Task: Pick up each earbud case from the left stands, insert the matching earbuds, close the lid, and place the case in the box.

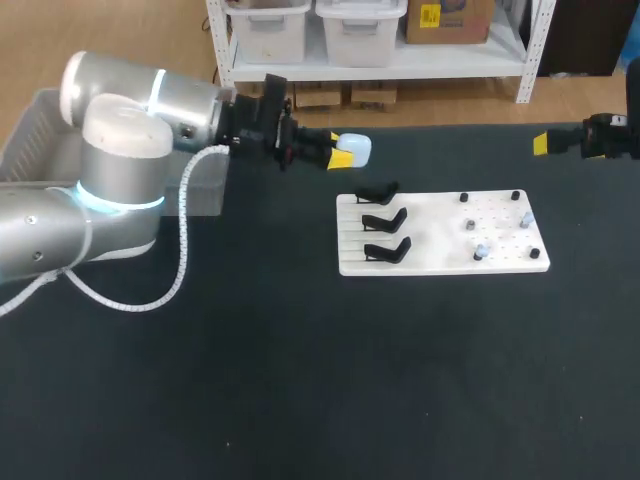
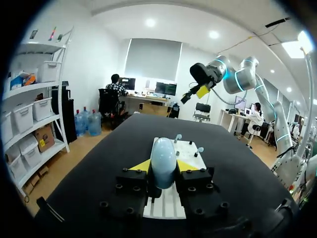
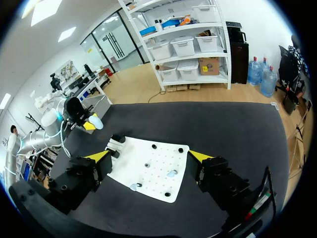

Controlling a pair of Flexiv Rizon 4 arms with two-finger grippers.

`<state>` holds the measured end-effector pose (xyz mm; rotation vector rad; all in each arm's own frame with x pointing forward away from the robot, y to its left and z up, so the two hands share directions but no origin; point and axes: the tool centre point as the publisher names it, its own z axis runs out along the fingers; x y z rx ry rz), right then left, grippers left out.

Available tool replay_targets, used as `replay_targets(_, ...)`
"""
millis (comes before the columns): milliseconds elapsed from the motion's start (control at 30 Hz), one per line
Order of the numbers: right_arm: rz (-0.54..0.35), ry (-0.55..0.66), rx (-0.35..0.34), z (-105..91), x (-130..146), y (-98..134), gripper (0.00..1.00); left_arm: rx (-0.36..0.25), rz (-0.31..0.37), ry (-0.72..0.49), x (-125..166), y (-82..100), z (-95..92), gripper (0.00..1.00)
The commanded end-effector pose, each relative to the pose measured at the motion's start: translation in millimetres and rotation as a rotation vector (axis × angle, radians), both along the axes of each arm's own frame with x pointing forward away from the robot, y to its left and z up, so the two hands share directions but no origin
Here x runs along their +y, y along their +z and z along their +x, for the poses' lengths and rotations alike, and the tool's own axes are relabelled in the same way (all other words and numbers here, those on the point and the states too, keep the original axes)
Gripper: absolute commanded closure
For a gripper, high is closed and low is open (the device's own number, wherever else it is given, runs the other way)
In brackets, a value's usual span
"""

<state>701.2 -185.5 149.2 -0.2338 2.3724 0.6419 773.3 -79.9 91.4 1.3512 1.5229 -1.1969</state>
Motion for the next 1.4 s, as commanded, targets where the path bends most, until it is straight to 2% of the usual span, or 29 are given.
replay_targets(33,0.000,0.000,0.000,-0.2,0,0,0.00,-0.040,-0.030,0.040,2,19.7,-18.8,1.00)
replay_targets(200,0.000,0.000,0.000,-0.2,0,0,0.00,-0.086,-0.084,0.042,-4,44.2,-29.8,1.00)
replay_targets(367,0.000,0.000,0.000,-0.2,0,0,0.00,-0.104,-0.108,0.044,-7,54.0,-38.9,1.00)
replay_targets(700,0.000,0.000,0.000,-0.2,0,0,0.00,-0.104,-0.139,0.065,-4,57.0,-43.0,1.00)
replay_targets(1000,0.000,0.000,0.000,-0.2,0,0,0.00,-0.096,-0.167,0.004,-6,61.6,-49.3,1.00)
replay_targets(1267,0.000,0.000,0.000,-0.2,0,0,0.00,-0.078,-0.180,-0.027,-14,58.5,-52.0,1.00)
replay_targets(1400,0.000,0.000,0.000,-0.2,0,0,0.00,-0.075,-0.166,-0.049,-17,56.4,-53.5,1.00)
